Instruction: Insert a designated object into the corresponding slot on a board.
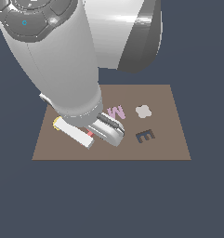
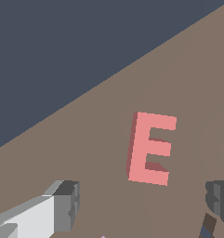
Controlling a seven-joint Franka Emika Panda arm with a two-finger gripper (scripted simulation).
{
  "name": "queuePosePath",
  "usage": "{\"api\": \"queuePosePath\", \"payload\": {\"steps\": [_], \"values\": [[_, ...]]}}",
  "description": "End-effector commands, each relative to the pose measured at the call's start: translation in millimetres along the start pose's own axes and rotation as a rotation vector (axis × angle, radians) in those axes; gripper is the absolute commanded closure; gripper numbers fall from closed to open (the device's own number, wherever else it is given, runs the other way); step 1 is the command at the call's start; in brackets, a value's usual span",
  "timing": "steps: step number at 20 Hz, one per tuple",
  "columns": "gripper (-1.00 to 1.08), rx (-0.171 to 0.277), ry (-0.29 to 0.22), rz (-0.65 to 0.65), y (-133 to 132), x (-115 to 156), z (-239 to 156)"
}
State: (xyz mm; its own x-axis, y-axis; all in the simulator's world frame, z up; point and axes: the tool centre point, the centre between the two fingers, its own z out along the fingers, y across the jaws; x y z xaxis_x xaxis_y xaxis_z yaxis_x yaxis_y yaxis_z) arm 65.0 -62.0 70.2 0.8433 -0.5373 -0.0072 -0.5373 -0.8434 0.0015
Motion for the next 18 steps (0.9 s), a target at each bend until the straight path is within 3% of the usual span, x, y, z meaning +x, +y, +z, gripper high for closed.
{"api": "queuePosePath", "payload": {"steps": [1, 8, 18], "values": [[-0.92, 0.001, 0.004, 0.056, 4.6, 9.3, 8.0], [-0.92, 0.002, 0.007, 0.136, 13.0, 21.8, 19.8], [-0.92, 0.002, 0.007, 0.139, 13.9, 22.0, 30.1]]}}
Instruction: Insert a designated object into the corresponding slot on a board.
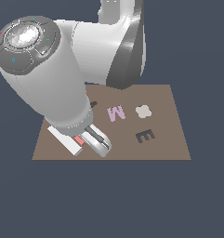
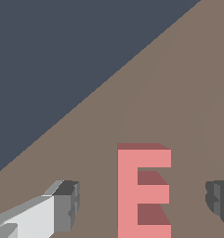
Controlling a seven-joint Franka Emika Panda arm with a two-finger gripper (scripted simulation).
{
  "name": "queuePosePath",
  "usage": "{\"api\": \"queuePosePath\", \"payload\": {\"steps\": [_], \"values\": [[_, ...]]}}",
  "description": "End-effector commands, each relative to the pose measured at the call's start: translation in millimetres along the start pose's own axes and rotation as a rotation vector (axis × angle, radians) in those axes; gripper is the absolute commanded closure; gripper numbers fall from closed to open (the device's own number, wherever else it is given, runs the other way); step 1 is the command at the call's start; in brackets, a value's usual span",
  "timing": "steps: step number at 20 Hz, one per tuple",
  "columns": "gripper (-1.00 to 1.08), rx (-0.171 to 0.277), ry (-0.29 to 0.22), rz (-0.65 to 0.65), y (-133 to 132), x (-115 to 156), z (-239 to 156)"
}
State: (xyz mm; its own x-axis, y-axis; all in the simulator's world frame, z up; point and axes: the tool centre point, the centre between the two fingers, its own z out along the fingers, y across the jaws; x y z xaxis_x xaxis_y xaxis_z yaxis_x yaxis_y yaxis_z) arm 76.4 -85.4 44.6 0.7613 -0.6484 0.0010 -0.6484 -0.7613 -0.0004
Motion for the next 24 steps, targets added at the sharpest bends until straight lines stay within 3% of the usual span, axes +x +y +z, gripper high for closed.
{"api": "queuePosePath", "payload": {"steps": [1, 5, 6, 24], "values": [[-0.92, -0.001, -0.001, 0.000, 0.2, -0.5, 8.4], [-0.92, 0.000, -0.001, 0.001, 0.4, -0.5, 14.7], [1.08, 0.000, -0.001, 0.001, 0.4, -0.5, 14.7], [1.08, 0.000, -0.001, -0.039, -3.1, 1.6, 14.5]]}}
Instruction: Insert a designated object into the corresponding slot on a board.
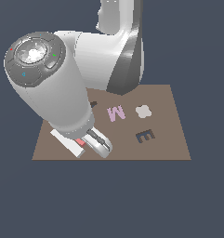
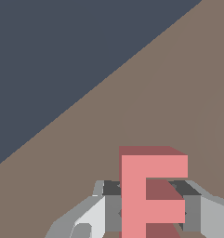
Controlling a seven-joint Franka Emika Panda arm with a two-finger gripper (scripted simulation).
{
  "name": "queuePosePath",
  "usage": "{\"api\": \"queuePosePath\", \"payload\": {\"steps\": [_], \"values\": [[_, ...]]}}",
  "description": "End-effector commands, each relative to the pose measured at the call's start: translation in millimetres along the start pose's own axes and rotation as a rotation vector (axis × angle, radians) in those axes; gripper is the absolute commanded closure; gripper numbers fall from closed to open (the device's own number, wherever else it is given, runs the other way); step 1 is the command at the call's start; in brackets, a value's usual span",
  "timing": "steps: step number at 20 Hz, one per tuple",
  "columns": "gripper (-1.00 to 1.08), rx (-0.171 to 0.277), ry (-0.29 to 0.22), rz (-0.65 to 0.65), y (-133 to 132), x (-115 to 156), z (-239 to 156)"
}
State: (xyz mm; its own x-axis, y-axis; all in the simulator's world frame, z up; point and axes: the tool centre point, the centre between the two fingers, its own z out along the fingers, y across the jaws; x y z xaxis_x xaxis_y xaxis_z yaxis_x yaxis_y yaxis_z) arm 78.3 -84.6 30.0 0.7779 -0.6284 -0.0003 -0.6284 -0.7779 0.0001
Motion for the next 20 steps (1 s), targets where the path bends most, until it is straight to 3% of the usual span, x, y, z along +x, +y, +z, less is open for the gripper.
{"api": "queuePosePath", "payload": {"steps": [1, 10, 20], "values": [[1.08, 0.000, 0.000, -0.025, -2.2, 1.4, -0.2], [1.08, 0.000, 0.000, -0.209, -18.2, 10.7, -1.1], [1.08, 0.000, 0.001, -0.570, -53.5, 19.4, -2.7]]}}
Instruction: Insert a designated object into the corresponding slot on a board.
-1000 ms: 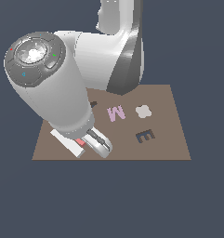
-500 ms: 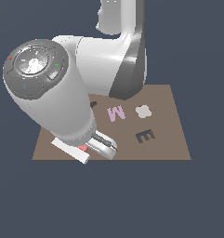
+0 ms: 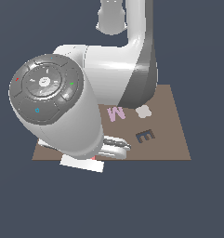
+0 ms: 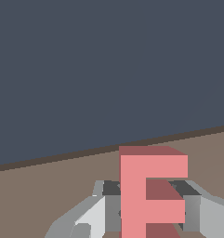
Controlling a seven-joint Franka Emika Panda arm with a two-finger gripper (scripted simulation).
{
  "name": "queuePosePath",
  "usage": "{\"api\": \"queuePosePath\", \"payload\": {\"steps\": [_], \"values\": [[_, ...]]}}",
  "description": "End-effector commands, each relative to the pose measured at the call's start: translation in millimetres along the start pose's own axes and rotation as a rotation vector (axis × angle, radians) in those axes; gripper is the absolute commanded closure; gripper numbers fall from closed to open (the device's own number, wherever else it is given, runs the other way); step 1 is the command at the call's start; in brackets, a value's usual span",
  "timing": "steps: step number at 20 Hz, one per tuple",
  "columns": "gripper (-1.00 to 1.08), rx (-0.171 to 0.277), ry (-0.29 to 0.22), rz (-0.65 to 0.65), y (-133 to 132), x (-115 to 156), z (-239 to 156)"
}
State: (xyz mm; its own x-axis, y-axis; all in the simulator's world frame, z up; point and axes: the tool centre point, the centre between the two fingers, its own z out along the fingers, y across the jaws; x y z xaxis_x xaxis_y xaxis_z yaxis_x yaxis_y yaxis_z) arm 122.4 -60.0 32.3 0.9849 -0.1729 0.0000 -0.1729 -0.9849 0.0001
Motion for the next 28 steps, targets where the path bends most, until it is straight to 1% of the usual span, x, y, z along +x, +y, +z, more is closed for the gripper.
{"api": "queuePosePath", "payload": {"steps": [1, 7, 14, 21, 28], "values": [[1.08, 0.000, 0.000, -0.109, -9.5, 6.2, -0.7], [1.08, 0.000, 0.000, -0.378, -35.0, 16.4, -1.8], [1.08, 0.000, 0.000, -0.668, -64.9, 19.3, -3.0], [1.08, 0.000, 0.000, -0.942, -93.2, 13.8, -4.0], [1.08, 0.000, 0.000, -1.224, -119.9, 0.0, -5.1]]}}
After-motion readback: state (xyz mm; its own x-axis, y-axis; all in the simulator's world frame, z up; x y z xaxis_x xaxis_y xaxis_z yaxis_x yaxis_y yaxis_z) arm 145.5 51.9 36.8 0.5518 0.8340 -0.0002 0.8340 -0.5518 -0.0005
